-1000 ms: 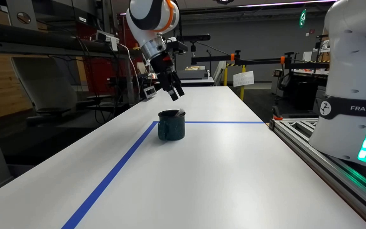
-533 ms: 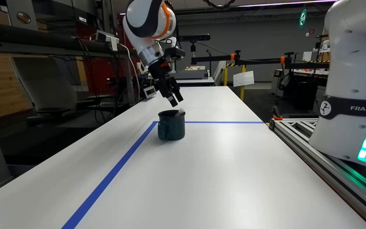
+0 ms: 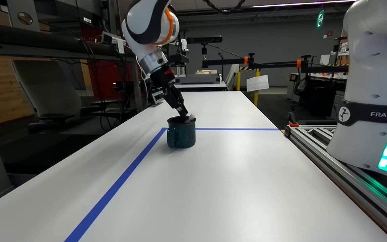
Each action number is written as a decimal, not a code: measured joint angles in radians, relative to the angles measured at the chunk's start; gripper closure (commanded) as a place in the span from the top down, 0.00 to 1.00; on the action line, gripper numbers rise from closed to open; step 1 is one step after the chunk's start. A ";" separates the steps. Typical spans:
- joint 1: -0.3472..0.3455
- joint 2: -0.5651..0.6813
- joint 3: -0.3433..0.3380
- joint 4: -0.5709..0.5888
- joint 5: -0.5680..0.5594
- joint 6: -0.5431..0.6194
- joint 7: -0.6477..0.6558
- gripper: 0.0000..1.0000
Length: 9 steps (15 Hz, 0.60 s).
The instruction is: Put the marker on the table.
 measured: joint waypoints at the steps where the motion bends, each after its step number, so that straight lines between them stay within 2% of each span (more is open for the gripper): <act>1: 0.000 0.010 0.005 0.010 -0.007 -0.001 -0.010 0.08; 2: 0.000 0.020 0.009 0.021 -0.014 -0.003 -0.017 0.14; 4: 0.000 0.040 0.014 0.039 -0.024 -0.009 -0.032 0.38; 5: 0.000 0.049 0.015 0.047 -0.026 -0.015 -0.041 0.40; 7: 0.000 0.065 0.017 0.060 -0.027 -0.024 -0.059 0.55; 9: 0.000 0.078 0.019 0.071 -0.028 -0.038 -0.071 0.56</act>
